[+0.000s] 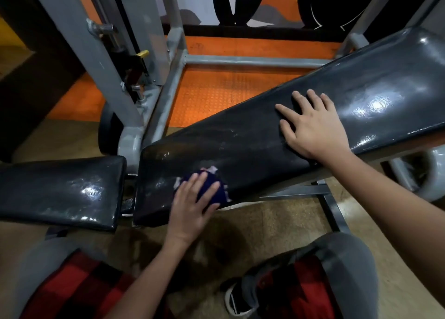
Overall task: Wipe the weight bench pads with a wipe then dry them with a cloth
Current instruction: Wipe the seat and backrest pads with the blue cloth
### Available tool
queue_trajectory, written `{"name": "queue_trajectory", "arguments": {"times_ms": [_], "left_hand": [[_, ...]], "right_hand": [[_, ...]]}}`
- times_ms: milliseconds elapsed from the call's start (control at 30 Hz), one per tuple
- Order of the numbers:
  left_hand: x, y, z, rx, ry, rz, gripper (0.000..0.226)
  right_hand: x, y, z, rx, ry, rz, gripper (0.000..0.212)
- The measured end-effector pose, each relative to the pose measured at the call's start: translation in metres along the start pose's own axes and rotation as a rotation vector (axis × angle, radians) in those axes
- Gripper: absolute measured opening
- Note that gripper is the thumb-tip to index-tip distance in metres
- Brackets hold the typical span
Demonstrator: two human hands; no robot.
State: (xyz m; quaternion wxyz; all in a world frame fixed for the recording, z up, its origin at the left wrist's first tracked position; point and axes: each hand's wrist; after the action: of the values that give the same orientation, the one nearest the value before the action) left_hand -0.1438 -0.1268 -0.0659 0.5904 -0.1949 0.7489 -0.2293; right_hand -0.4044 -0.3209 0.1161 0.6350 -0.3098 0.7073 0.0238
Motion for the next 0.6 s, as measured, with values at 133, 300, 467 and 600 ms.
{"name": "queue_trajectory", "arguments": {"times_ms": [133, 300, 467, 600], "left_hand": [[-0.016, 0.005, 0.019, -0.077, -0.003, 0.099, 0.056], [-0.007, -0.077, -0.082, -0.103, 0.104, -0.001, 0.053], [-0.005, -0.116, -0.129, -0.074, 0.189, 0.020, 0.053], [-0.008, -0.031, -0.039, -0.092, 0.127, 0.036, 0.053]], "right_hand": [[0.003, -0.001, 0.000, 0.000, -0.003, -0.027, 0.059], [0.002, -0.001, 0.003, -0.007, -0.001, -0.043, 0.058], [0.000, -0.001, 0.002, -0.010, -0.005, -0.037, 0.058], [0.001, -0.001, 0.003, -0.009, -0.013, -0.046, 0.058]]}}
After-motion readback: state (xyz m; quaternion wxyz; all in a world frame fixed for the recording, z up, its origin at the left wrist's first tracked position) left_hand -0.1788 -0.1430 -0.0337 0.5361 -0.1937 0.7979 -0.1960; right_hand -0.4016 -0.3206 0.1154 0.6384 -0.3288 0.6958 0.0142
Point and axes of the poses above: each hand's wrist, its own y-axis away from the middle knuckle, its own x-axis out of the palm, z = x × y, and after that the axes turned 11 degrees about -z, right-handed
